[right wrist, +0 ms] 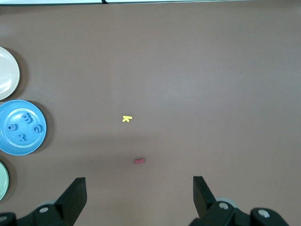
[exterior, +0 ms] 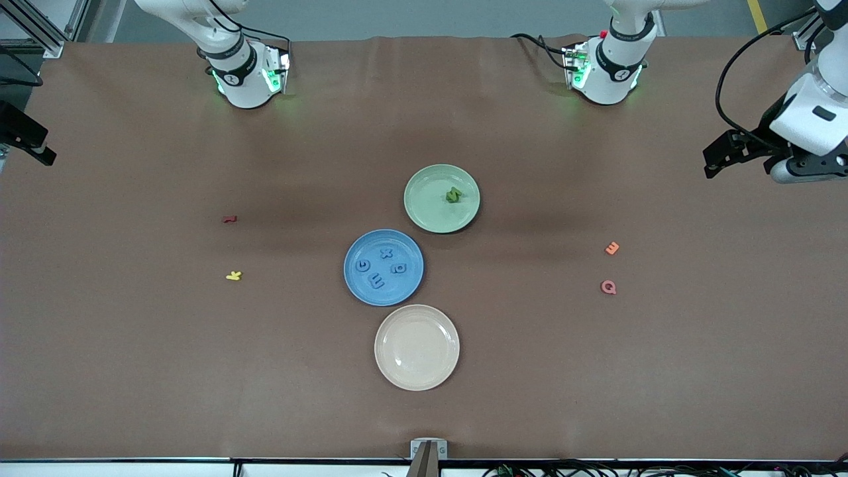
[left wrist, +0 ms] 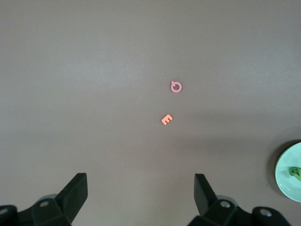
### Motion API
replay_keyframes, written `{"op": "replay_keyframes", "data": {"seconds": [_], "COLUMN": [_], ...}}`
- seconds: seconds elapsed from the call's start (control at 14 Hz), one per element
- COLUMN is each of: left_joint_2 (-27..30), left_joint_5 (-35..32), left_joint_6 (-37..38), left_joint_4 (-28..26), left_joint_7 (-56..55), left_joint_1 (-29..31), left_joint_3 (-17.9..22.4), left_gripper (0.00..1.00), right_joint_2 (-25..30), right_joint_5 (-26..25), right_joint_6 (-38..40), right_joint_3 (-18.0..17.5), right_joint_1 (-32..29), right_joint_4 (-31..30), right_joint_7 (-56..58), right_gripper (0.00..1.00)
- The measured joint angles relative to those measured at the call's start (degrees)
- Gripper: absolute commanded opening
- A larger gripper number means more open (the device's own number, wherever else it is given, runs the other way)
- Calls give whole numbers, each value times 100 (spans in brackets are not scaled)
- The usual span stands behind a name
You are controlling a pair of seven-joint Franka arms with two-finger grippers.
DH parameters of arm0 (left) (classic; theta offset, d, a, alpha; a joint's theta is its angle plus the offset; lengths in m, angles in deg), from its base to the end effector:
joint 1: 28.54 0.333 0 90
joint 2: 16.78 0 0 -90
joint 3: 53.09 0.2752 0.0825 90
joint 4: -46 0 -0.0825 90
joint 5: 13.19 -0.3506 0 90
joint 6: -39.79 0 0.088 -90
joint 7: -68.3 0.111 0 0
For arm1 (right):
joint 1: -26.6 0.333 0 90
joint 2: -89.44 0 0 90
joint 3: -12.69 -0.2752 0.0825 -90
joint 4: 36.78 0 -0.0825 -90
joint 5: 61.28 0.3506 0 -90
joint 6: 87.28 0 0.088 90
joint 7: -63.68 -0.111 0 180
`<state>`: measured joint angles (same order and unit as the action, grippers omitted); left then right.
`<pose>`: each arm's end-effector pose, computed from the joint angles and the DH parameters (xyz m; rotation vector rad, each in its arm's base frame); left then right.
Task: Sort letters by color into matching plates
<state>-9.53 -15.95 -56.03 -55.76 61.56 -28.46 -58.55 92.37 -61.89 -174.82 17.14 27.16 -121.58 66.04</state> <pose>0.4918 -0.0438 0.5620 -3.0838 -0.0309 -0.0439 0.5010 -0.0365 0.6415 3.1255 -0.0434 0.1538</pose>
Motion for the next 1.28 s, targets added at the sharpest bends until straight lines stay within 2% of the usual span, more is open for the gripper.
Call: {"op": "replay_keyframes", "data": {"seconds": [0.64, 1.07, 1.28], "left_joint_2": [47, -134, -279], "left_joint_5": [397, 404, 404], "left_joint_6": [202, 248, 575], "left_joint_4": [204, 482, 739], "left_joint_7": [81, 81, 81], "left_joint_1": [-6, 3, 20], "left_joint_3": [-46, -41, -39], "left_gripper": [100, 100, 100], "right_joint_2": [0, 0, -1], "right_joint_5": [0, 0, 0], "right_joint_6": [0, 0, 0], "right_joint_3": [0, 0, 0], "right_joint_1": [0, 0, 0], "right_joint_4": [6, 7, 8], "right_joint_7": [0, 0, 0], "right_gripper": [100, 100, 100]}}
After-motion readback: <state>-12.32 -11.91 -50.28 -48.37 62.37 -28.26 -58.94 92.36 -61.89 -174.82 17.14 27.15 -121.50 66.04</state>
